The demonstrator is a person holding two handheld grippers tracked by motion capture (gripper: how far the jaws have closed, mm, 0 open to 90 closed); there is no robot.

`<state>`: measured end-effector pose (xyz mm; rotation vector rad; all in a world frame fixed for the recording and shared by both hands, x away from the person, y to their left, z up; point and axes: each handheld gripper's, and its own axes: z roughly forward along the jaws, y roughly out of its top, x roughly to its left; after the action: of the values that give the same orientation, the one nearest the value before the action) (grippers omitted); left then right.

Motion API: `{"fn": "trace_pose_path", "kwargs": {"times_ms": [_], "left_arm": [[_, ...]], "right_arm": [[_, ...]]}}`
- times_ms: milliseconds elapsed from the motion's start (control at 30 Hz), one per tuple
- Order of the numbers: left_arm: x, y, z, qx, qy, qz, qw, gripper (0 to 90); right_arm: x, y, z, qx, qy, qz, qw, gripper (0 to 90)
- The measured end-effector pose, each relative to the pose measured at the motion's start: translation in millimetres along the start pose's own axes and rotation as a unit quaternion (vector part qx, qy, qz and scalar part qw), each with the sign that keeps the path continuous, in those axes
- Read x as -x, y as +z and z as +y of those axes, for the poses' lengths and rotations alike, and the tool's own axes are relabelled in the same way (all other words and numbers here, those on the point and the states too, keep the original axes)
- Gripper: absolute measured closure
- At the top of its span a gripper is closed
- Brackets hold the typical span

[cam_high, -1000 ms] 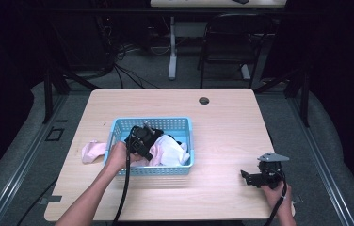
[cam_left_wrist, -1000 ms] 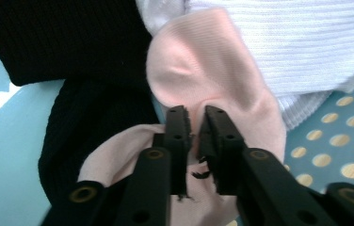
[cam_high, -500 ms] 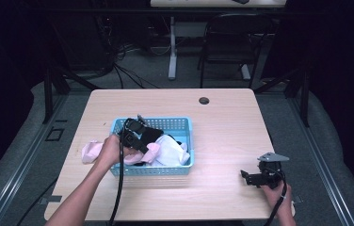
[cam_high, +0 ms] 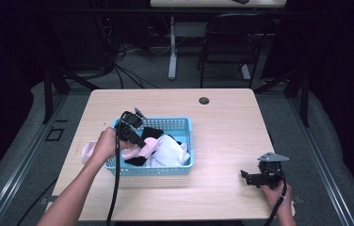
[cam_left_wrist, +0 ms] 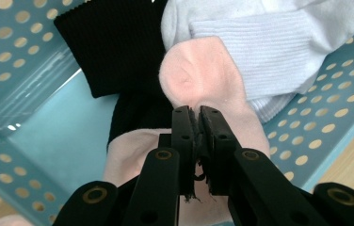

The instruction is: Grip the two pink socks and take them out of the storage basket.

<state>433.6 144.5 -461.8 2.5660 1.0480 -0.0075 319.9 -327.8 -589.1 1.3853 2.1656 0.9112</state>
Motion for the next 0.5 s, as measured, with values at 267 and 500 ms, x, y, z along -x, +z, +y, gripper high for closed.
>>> {"fn": "trace_pose_path", "kwargs": {"times_ms": [267,500], "left_arm": [[4.0,-19.8,4.8,0.007,0.008,0.008,0.9999,84.8],[4.2,-31.3,9.3,0.011,0.014,0.011,0.9998,84.8]], "right_arm": [[0.1,0.0,0.0,0.0,0.0,0.0,1.0,1.4],[0.1,0.0,0.1,0.0,0.0,0.0,1.0,1.4]]}}
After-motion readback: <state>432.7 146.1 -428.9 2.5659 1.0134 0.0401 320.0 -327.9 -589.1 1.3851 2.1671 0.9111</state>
